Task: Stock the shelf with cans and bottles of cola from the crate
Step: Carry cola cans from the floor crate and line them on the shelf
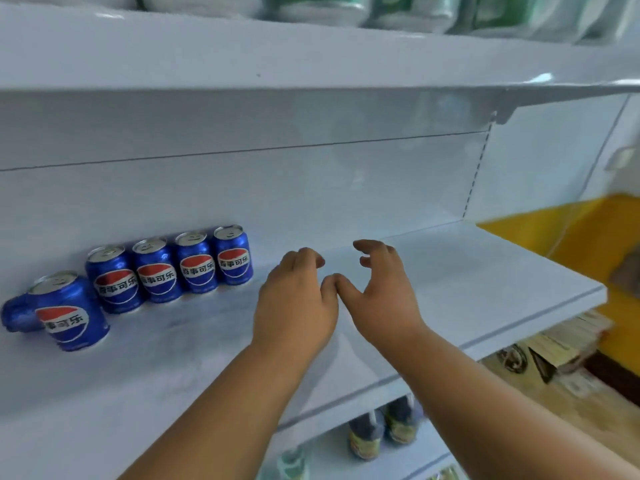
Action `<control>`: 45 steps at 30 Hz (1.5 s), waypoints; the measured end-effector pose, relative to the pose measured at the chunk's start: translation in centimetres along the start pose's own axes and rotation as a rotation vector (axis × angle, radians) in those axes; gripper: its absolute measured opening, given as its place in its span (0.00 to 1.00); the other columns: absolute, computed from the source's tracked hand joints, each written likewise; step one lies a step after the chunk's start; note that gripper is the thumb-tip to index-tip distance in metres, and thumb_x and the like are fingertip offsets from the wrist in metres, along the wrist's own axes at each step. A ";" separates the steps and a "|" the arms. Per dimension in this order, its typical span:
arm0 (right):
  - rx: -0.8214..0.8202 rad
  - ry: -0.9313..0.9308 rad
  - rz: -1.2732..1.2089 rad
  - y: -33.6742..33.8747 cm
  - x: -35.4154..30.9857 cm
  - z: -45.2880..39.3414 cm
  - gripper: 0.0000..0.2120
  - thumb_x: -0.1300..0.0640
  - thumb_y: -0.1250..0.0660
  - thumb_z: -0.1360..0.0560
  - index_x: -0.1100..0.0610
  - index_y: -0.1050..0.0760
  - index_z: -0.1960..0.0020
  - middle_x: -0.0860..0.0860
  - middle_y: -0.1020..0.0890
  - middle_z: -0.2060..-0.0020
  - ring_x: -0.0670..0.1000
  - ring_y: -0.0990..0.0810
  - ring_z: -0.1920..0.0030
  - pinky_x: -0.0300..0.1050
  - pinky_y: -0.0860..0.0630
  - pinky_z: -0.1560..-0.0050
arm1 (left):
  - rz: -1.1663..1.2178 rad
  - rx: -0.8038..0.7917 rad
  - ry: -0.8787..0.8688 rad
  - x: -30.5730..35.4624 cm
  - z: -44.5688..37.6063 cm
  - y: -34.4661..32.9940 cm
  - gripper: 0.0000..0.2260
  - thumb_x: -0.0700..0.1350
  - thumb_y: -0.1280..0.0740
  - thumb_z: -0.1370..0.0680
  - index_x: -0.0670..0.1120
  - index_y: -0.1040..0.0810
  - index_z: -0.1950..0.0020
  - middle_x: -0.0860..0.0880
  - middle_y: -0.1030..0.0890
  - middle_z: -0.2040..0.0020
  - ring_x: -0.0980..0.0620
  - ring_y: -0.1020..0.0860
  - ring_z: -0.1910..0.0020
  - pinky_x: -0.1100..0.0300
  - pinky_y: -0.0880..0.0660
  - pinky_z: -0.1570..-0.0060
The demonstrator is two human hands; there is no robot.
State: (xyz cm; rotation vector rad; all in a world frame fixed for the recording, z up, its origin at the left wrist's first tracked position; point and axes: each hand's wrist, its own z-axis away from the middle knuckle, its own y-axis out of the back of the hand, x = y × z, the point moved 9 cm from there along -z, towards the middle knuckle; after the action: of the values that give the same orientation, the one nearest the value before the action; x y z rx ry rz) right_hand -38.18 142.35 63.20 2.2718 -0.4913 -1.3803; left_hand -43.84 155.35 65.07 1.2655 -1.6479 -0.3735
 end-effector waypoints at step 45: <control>0.799 -0.915 0.284 74.3 61.4 18.9 0.28 0.48 0.25 0.27 0.47 0.33 0.31 0.42 0.30 0.39 0.42 0.26 0.39 0.35 0.29 0.46 | 0.481 -0.931 -0.923 80.9 17.8 -65.0 0.10 0.50 0.35 0.21 0.51 0.26 0.40 0.55 0.24 0.47 0.53 0.24 0.50 0.55 0.24 0.52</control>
State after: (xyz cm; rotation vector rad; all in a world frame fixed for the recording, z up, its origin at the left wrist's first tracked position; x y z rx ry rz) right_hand -33.55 45.19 49.60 1.7637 -1.8409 -2.2839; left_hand -20.03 53.73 50.92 -0.0707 -2.0219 -1.3532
